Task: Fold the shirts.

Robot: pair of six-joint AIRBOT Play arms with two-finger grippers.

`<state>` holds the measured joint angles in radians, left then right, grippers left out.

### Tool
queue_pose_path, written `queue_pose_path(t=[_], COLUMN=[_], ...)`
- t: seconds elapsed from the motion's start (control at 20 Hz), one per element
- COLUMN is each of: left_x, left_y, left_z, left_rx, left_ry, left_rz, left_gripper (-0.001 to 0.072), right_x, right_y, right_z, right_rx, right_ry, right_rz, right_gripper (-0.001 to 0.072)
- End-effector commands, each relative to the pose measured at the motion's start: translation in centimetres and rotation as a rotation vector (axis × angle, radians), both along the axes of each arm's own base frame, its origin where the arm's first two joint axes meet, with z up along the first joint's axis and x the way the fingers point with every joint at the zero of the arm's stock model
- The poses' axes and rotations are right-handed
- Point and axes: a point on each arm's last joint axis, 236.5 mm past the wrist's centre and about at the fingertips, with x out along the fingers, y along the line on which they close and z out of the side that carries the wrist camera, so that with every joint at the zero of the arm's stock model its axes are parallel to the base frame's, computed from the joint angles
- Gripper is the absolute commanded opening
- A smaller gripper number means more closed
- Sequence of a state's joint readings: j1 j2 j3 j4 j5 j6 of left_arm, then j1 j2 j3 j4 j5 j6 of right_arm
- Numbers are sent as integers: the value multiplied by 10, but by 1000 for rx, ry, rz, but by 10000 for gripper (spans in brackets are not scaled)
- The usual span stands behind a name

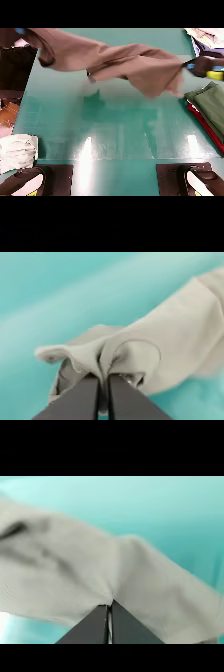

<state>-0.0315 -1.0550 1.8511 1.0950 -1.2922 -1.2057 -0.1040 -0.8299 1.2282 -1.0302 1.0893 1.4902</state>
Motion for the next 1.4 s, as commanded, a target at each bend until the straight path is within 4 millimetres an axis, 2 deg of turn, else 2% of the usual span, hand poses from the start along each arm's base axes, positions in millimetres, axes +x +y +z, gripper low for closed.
queue_pose_path(t=[0.0,0.15,0.2,0.3,0.35,0.4,0.5,0.65,0.75,0.85,0.95,1.05,1.1,1.15,1.2,1.25,1.3,1.35], left_x=[-56,-106,-118,-122,-116,-104,-75,-29,0,25,50,69,73,76,78,79,78,74], left_y=[-4,-20,-24,-24,-20,-17,-15,-16,-15,-13,-11,-10,-9,-8,-6,0,11,24], left_z=[71,111,118,114,106,92,48,-53,-130,-200,-252,-285,-293,-295,-292,-285,-275,-264], left_rx=[-28,-78,-92,-82,-70,-61,-47,-43,-52,-69,-82,-93,-99,-97,-94,-85,-73,-66], left_ry=[-172,-279,-300,-289,-267,-228,-94,189,376,517,610,664,678,674,665,656,654,661], left_rz=[-21,-99,-119,-119,-103,-86,-72,-68,-49,-15,20,46,57,63,67,73,80,87], left_gripper=[27,26,26,26,26,26,26,26,26,27,27,27,29,69,333,540,546,546], right_x=[-51,-77,-84,-89,-90,-89,-85,-74,-54,-26,6,34,42,50,56,60,63,65], right_y=[-21,-25,-27,-29,-29,-28,-19,7,27,41,50,53,53,54,53,49,44,37], right_z=[50,79,83,78,68,55,12,-66,-121,-164,-194,-207,-209,-209,-205,-198,-187,-175], right_rx=[-94,-136,-147,-155,-140,-120,-89,-44,-19,-2,6,10,10,9,12,12,13,14], right_ry=[-62,-89,-84,-26,33,98,256,466,541,551,522,490,491,494,501,508,506,498], right_rz=[-18,-27,-30,-19,-10,2,66,173,201,180,139,106,105,108,114,121,124,120], right_gripper=[12,12,12,12,12,12,12,13,13,13,14,15,26,237,470,486,473,432])
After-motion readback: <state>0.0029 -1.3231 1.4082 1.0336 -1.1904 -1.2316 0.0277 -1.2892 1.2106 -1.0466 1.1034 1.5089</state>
